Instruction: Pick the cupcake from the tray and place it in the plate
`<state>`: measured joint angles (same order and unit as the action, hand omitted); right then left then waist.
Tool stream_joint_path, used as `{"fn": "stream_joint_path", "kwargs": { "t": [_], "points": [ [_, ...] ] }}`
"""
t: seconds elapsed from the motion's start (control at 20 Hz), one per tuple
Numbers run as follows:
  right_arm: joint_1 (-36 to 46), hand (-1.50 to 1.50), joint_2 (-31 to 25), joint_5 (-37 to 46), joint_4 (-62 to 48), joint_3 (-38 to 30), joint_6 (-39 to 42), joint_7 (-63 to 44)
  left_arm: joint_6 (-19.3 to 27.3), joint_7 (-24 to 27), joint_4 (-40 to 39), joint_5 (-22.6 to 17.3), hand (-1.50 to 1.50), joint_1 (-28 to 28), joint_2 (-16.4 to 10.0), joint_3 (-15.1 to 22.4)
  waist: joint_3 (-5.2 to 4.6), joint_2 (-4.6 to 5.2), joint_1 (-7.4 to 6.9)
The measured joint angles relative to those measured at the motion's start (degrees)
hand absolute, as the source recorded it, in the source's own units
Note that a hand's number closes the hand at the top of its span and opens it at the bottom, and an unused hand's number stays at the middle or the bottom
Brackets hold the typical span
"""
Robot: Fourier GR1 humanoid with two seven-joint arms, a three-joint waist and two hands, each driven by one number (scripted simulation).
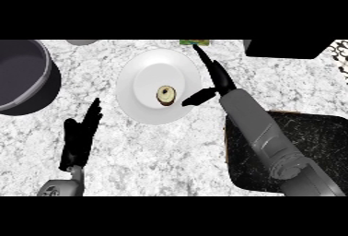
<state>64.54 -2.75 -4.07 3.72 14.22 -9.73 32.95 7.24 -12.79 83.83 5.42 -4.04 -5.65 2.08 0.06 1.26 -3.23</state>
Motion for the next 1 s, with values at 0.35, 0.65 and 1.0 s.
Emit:
{"fn": "stream_joint_path", "kwargs": {
  "t": [0.35, 0.65, 1.0],
  "points": [
    [-0.63, -1.50, -3.08, -0.57, -0.43, -1.79, 0.32, 1.67, -0.29, 0.32, -0.34, -0.07, 0.00, -0.25, 0.02, -0.26, 0.02, 0.13, -0.17],
    [-1.86, -1.50, -4.21, -0.93, -0.91, -3.15, -1.91, 2.49, -0.12, 0.33, -0.50, 0.17, 0.00, -0.18, 0.56, -0.04, 0.03, 0.14, -0.19],
    [-1.81, -1.50, -6.56, -0.71, -1.50, -3.81, -2.65, 1.98, -0.24, 0.14, -0.52, 0.44, 0.00, -0.62, 0.62, 0.07, 0.05, 0.30, -0.55]
  ]
}}
